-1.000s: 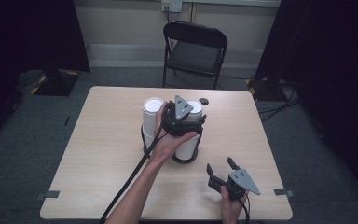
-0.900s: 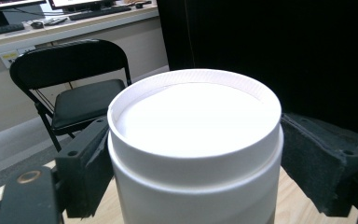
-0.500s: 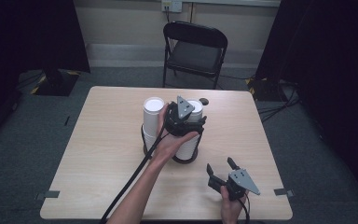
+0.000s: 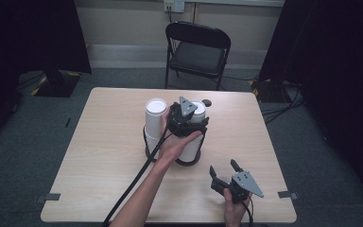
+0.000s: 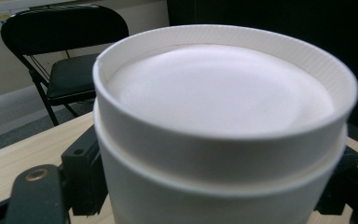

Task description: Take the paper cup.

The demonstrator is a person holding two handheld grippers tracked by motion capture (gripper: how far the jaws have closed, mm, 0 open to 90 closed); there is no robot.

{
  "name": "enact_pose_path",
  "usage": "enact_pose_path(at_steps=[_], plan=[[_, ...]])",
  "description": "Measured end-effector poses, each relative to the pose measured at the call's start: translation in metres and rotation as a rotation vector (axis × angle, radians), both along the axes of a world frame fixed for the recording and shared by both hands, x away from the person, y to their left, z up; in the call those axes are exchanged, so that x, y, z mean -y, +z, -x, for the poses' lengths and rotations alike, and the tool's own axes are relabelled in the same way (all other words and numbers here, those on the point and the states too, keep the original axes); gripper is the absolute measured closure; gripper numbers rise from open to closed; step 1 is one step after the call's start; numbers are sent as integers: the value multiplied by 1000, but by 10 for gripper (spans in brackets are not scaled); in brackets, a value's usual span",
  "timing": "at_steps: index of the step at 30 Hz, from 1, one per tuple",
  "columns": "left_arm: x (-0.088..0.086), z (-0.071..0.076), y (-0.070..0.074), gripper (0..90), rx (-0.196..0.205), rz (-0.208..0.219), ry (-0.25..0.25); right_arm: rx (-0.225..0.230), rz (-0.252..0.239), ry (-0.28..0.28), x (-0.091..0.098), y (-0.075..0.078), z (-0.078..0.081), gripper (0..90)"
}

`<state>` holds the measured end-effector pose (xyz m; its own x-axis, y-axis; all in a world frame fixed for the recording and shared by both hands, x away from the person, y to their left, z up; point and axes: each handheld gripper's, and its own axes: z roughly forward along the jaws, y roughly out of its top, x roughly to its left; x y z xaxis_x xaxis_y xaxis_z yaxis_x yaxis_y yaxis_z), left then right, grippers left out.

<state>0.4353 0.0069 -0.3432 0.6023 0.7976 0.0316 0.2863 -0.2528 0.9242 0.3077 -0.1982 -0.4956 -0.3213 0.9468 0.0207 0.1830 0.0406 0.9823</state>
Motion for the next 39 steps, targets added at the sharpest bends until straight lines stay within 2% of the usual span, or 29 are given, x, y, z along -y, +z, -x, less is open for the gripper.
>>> enact_pose_path(at_steps=[8, 10, 14, 20, 23, 26, 39], plan=[[-1, 0, 3, 189, 12, 33, 3, 0, -3, -2, 0, 0, 0, 164], [-4, 2, 6, 189, 23, 65, -1, 0, -5, -1, 1, 0, 0, 164], [-7, 2, 11, 189, 27, 87, -7, -3, -1, 0, 0, 0, 0, 164], [-7, 5, 13, 189, 42, 87, -10, -3, -4, -2, 0, 0, 0, 164], [-8, 6, 15, 189, 47, 109, -8, -2, -4, -2, 0, 0, 0, 164], [-10, 6, 17, 191, 46, 110, -13, -4, -4, -3, 0, 0, 0, 164], [-13, 14, 29, 192, 116, 147, -14, -3, -2, -2, 0, 0, 0, 167]])
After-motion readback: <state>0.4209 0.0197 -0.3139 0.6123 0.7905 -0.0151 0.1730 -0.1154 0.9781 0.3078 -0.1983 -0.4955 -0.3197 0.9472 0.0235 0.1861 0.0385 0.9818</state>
